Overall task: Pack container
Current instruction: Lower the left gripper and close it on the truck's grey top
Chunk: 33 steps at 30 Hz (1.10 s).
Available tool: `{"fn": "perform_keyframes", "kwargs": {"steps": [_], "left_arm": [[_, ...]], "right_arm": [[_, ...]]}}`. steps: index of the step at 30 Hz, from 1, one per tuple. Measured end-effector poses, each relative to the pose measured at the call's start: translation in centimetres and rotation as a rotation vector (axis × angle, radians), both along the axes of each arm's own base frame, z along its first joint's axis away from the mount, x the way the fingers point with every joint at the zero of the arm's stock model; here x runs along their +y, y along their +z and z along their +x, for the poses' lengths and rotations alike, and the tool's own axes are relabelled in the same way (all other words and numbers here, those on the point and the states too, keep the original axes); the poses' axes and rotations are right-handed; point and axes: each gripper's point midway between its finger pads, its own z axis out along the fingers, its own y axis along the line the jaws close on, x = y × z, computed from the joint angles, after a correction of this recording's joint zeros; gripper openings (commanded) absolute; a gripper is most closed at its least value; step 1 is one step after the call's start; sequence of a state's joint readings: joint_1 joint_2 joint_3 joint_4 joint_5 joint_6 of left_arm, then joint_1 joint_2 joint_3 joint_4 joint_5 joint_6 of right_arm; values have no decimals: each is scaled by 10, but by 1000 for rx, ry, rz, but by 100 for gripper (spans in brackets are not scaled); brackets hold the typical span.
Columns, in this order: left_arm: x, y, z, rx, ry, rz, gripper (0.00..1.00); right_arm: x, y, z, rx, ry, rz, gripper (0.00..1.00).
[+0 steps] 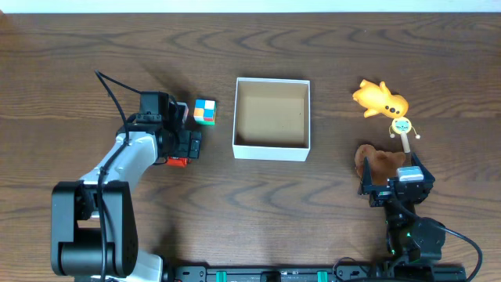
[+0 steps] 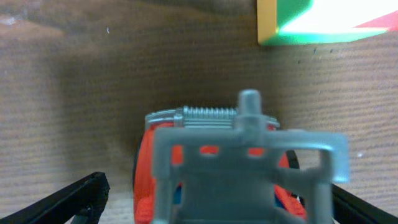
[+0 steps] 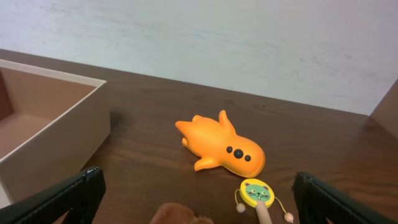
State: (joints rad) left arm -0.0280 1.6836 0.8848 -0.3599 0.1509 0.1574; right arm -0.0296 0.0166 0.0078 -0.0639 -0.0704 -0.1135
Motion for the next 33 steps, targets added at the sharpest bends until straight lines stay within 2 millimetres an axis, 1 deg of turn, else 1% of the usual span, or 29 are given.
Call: {"fn": "perform_keyframes", "kwargs": {"steps": [9, 10, 11, 13, 15, 17, 22, 23, 24, 26, 31, 33], "left_arm": [[0, 0, 0, -1, 3, -1, 99], [0, 0, 0, -2, 3, -1, 98], [0, 0, 0, -2, 3, -1, 95], [0, 2, 1, -4, 8, -3, 83], [0, 6, 1, -15, 6, -2, 74], [0, 14, 4, -39, 7, -3, 75], [0, 44, 11, -132, 6, -6, 75], [0, 47, 11, -140, 6, -6, 75], [0, 48, 11, -143, 6, -6, 76], [0, 47, 10, -139, 6, -6, 84], [0, 43, 2, -99, 11, -7, 86], [0, 42, -1, -87, 7, -5, 98]], "right_arm": [[0, 0, 0, 0, 0, 0, 99], [0, 0, 0, 0, 0, 0, 99], [0, 0, 0, 0, 0, 0, 99], [0, 0, 0, 0, 0, 0, 99], [0, 0, 0, 0, 0, 0, 99], [0, 0, 0, 0, 0, 0, 99], [0, 0, 0, 0, 0, 0, 99], [0, 0, 0, 0, 0, 0, 99], [0, 0, 0, 0, 0, 0, 99], [0, 0, 0, 0, 0, 0, 99], [0, 0, 0, 0, 0, 0, 99], [0, 0, 0, 0, 0, 0, 99]]}}
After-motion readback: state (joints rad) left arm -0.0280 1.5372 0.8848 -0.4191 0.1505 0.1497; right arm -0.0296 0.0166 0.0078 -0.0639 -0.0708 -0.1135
